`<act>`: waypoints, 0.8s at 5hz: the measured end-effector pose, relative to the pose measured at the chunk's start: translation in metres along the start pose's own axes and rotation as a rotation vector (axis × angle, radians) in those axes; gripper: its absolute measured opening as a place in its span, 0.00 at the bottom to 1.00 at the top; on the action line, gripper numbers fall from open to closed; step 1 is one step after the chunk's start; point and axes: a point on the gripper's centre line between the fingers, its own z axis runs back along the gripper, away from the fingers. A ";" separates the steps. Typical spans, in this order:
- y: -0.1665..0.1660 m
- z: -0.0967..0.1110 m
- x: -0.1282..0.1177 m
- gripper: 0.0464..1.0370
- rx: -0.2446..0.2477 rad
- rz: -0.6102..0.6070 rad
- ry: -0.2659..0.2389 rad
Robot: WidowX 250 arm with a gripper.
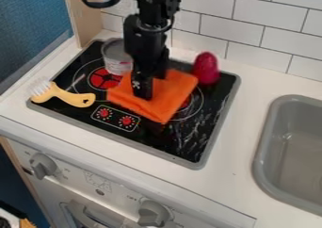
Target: Moved the orange towel to the middle upper side of the stove
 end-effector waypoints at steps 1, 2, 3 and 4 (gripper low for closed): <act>-0.015 -0.001 0.009 0.96 -0.014 0.026 -0.004; -0.024 -0.001 0.017 0.96 -0.014 0.045 -0.010; -0.028 -0.002 0.023 0.96 -0.014 0.045 -0.001; -0.028 -0.002 0.024 0.96 -0.014 0.039 0.001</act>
